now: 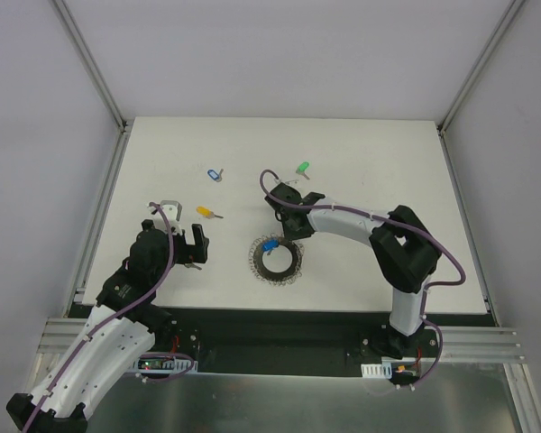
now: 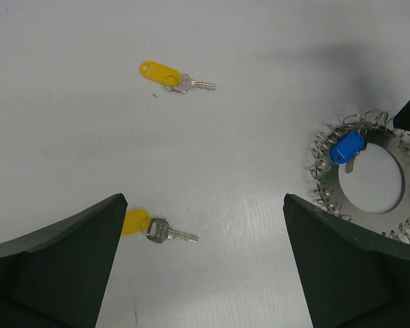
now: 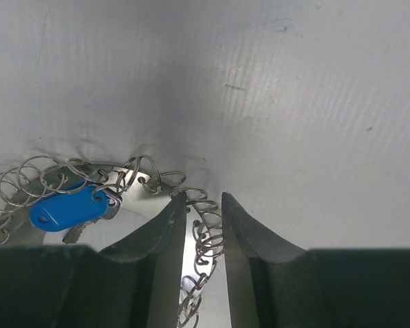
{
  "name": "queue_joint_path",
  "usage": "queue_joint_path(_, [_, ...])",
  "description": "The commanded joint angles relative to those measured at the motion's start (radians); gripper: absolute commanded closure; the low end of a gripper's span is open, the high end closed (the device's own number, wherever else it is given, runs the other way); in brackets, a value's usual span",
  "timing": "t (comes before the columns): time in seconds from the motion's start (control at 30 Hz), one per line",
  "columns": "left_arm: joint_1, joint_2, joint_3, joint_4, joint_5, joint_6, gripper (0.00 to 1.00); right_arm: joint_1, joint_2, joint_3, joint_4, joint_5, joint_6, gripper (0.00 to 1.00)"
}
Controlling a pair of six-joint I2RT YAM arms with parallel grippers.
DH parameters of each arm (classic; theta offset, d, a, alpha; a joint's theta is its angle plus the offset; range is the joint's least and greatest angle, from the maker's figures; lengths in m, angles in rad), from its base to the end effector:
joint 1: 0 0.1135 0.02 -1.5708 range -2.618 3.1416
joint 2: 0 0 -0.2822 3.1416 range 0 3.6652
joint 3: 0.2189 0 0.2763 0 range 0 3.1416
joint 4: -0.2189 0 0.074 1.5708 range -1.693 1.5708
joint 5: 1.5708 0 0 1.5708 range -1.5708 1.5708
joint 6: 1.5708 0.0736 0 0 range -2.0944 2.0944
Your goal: Put the keys on the keyring
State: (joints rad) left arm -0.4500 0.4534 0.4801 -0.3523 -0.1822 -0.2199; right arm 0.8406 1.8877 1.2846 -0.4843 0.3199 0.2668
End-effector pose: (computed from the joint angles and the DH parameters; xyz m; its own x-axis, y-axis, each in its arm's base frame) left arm 0.1616 -0.0632 0.2575 -0.3407 -0.0737 -0.9373 0.2038 0.9674 -0.1501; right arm 0.3047 0.3056 0.1507 -0.7305 -0.4407 -0.5218 -0.4325 0.8897 -0.1461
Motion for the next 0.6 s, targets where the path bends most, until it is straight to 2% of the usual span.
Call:
queue_joint_path(0.0, [0.008,-0.009,0.035,0.035,0.030,0.010,0.01,0.009,-0.075,0.019,-0.043,0.045,0.026,0.68])
queue_joint_path(0.13, [0.008,-0.013,0.035,0.036,0.032,0.011,0.01,0.018,-0.091,0.019,0.033,0.007,0.014,0.68])
queue_joint_path(0.57, [0.008,-0.024,0.034,0.036,0.041,0.008,0.01,-0.003,-0.029,0.015,0.119,-0.084,0.057,0.71])
